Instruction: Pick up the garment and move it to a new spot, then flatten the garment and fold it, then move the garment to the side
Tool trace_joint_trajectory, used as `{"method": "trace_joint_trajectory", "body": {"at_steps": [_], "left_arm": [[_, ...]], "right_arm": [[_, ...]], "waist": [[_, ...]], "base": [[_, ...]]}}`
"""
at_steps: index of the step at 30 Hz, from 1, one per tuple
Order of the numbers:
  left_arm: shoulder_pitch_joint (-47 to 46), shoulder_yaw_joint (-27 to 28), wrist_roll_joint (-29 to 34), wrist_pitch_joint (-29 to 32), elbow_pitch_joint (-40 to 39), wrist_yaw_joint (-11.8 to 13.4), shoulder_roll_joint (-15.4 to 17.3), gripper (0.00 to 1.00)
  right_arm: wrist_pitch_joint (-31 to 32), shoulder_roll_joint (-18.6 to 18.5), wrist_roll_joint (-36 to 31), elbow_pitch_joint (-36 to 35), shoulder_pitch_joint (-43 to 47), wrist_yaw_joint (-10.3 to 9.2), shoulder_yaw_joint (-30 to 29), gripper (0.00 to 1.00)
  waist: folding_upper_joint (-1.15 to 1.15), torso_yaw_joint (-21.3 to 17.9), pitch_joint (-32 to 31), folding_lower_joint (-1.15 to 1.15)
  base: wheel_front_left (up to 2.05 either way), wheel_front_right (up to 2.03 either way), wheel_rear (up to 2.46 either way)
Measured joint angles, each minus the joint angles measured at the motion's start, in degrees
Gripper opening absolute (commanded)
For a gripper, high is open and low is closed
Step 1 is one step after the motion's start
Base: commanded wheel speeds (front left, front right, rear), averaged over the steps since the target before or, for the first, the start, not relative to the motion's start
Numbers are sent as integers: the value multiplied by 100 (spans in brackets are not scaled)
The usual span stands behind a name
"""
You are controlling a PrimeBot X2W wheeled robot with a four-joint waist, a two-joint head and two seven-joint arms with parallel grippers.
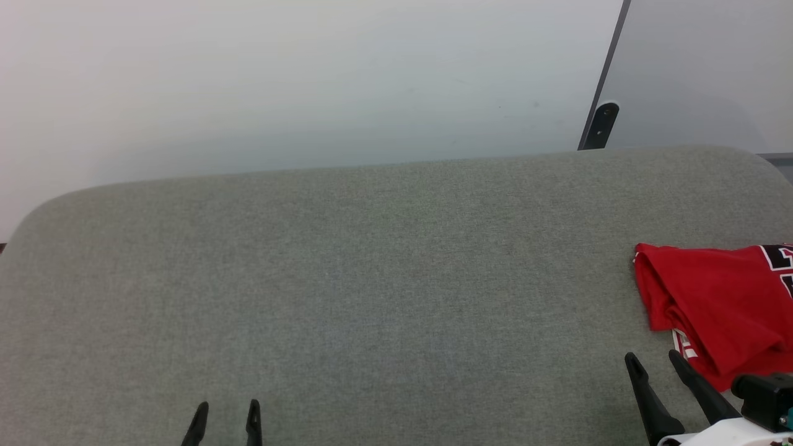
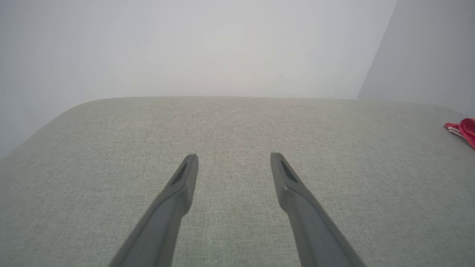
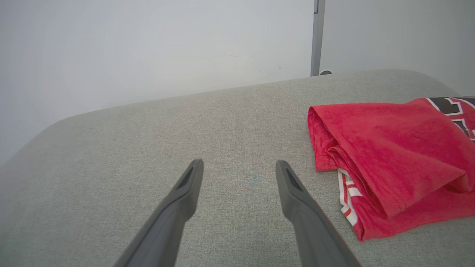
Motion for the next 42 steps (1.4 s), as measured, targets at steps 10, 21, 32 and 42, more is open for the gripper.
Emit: {"method": "trace_joint_trajectory", "body": {"at_steps": [10,21,32,42], "left_arm": [[11,-25,-1,0,-21,38,44,100],[44,-80,-12,31,160,65,19,0],[-153,-34,-1167,278,358,-21,-3,0],[-423,30,-2203,493,522,-125,-4,0]], "right_arm": [[-14,0,7,-2,1,0,16,100],[-13,47,12,205,59,1,52,0],[-15,141,940,481,2,1,-23,0],[-23,207,1755,686,-180,0,-127,0]], "waist": [[0,0,27,0],[0,-2,61,0],[0,14,60,0],[0,30,57,0]], "base": [[0,0,0],[0,0,0],[0,0,0],[0,0,0]]}}
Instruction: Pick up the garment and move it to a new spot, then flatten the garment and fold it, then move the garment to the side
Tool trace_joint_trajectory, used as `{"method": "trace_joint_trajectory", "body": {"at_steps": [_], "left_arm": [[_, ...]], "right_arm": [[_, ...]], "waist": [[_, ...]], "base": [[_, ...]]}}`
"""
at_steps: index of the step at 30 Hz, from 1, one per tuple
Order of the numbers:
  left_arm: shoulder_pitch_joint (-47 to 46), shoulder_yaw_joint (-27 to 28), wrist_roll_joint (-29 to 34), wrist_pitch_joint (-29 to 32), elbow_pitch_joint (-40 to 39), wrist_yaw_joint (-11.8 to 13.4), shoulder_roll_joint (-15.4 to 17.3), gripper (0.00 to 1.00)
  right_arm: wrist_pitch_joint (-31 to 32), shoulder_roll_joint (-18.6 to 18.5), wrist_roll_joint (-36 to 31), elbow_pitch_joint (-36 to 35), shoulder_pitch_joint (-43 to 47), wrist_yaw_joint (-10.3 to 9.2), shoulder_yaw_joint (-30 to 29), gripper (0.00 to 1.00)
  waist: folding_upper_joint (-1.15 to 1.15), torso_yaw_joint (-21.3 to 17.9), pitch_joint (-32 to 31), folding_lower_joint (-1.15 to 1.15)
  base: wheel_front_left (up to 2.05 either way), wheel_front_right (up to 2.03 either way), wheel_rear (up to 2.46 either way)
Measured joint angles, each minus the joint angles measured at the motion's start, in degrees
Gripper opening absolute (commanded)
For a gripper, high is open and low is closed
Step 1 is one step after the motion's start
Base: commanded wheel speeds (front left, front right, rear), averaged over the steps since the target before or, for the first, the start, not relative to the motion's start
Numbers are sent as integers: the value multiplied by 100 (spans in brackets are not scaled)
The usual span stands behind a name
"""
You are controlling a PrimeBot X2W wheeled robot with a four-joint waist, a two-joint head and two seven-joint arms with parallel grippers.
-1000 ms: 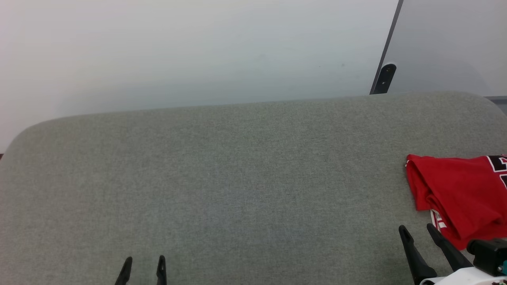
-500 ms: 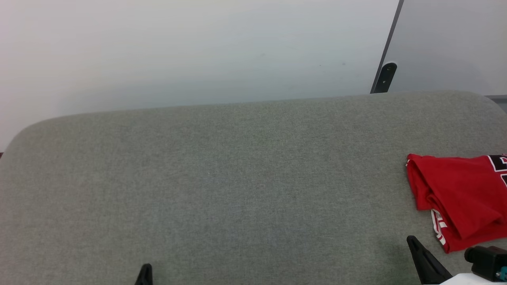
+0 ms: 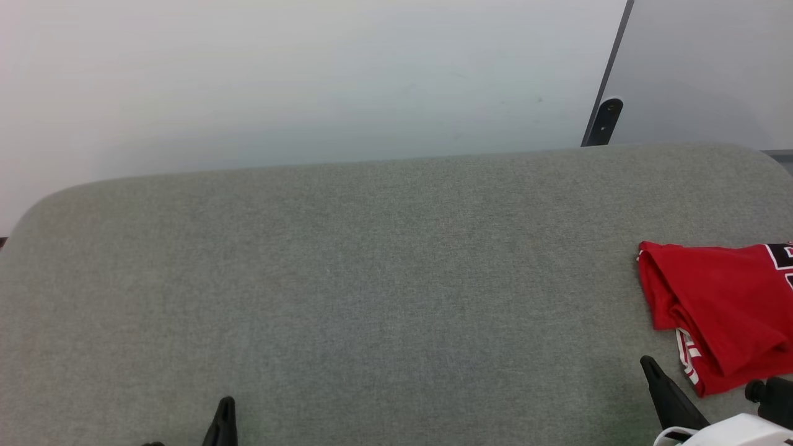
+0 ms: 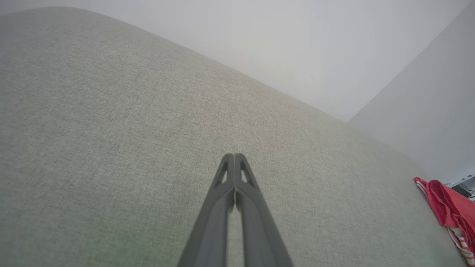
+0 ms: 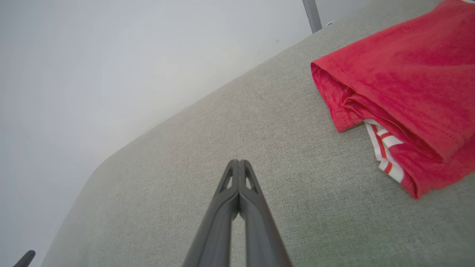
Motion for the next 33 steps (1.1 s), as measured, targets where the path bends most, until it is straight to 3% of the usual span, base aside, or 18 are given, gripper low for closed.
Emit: {"method": "trace_joint_trajectory", "body": {"at_steps": [33], "left_arm": [[-678,223,-2662,600,342,-290,-51,0]], "right_arm": [[-51,199,2196,505,-485,0,-275,0]], "waist": [[0,50,-6,0]], "base": [[0,0,0]]}}
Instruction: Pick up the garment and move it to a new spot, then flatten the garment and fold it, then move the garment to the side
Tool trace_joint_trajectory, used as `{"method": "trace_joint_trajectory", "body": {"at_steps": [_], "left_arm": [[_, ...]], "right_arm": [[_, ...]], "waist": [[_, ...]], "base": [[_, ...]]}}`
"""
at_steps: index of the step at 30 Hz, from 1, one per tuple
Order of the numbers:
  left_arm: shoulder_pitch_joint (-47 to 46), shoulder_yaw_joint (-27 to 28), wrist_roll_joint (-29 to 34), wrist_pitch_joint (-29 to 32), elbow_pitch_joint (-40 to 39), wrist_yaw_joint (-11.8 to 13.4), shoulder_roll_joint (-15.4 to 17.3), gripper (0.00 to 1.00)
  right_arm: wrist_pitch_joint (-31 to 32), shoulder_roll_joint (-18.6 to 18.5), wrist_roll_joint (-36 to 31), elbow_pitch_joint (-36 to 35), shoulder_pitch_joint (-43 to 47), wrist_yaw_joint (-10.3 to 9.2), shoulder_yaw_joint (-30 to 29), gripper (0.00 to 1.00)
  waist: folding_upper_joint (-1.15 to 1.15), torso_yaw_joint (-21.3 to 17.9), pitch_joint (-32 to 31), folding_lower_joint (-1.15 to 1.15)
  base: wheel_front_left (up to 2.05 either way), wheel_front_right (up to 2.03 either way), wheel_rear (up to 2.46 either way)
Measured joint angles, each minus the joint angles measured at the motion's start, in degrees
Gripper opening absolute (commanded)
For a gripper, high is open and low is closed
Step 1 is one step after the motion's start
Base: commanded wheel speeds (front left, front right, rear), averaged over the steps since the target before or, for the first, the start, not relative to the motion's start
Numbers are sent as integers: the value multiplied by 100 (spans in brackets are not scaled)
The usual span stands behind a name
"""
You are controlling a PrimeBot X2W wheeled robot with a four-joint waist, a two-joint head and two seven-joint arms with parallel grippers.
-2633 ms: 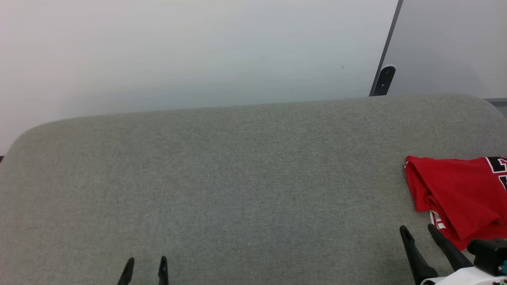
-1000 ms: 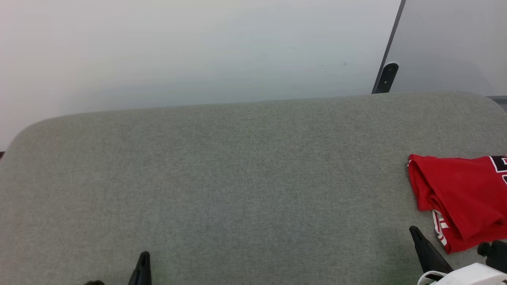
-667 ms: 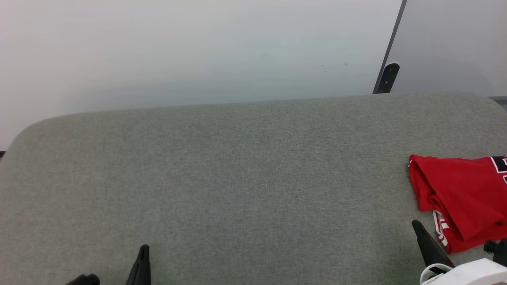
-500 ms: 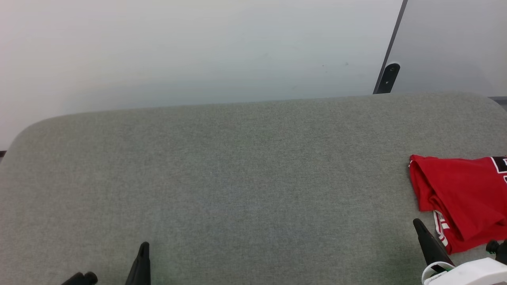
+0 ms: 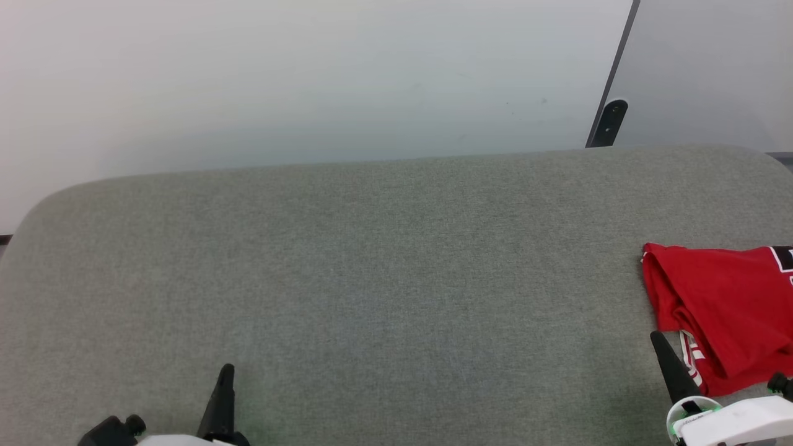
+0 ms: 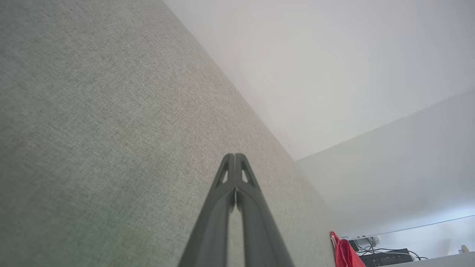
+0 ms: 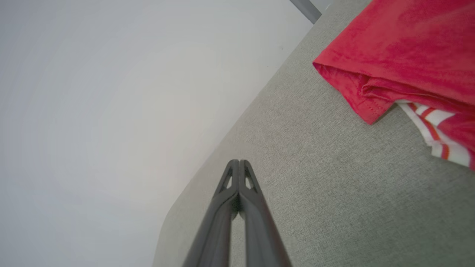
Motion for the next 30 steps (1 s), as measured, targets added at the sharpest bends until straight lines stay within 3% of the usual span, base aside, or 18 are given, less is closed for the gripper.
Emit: {"method": "trace_joint_trajectory", "body": {"at_steps": [30], "left_arm": [[-467,200,-1747,454,236,-179,-66,0]], "right_arm": [[-20,141,1486,343,-301,0,-192,0]], "waist": [[0,45,-6,0]], "base": [[0,0,0]]}}
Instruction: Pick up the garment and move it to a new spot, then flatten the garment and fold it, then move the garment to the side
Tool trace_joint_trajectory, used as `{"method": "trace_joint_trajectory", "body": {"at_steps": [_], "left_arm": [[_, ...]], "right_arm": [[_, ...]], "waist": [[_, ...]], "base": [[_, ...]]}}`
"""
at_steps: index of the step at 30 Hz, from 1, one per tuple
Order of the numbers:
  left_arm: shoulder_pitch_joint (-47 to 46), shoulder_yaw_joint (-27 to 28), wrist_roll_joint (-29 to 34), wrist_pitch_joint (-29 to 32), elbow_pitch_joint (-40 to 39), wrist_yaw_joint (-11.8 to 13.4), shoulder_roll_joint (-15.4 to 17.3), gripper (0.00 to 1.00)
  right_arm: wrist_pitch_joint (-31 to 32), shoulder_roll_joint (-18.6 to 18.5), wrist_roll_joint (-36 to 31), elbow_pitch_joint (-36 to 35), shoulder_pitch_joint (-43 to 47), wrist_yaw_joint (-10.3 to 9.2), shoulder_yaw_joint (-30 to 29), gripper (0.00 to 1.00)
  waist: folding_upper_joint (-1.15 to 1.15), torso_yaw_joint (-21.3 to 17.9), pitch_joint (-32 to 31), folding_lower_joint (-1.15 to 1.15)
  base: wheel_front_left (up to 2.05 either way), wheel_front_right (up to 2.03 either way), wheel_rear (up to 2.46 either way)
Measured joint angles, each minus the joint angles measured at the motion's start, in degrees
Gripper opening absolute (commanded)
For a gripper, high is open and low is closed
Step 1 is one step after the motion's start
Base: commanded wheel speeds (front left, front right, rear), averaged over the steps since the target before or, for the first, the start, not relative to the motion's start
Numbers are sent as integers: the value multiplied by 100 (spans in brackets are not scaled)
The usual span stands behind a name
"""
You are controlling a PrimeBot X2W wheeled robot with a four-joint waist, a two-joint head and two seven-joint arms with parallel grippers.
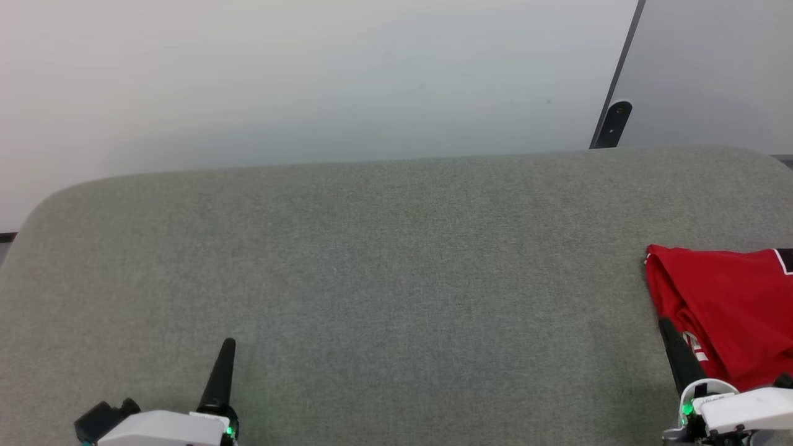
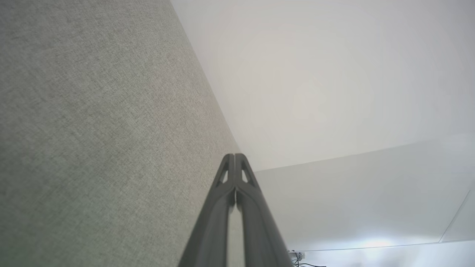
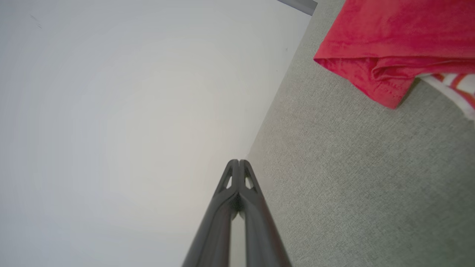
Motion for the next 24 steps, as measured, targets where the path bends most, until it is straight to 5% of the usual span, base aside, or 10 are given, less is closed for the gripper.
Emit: {"method": "trace_joint_trajectory", "body": {"at_steps": [24], "left_arm": [[-291,144,-1090,297,151,-122,-55,0]], "right_arm": [[-24,93,903,213,-218,0,-116,0]], "waist": [[0,36,-5,0]], "base": [[0,0,0]]}}
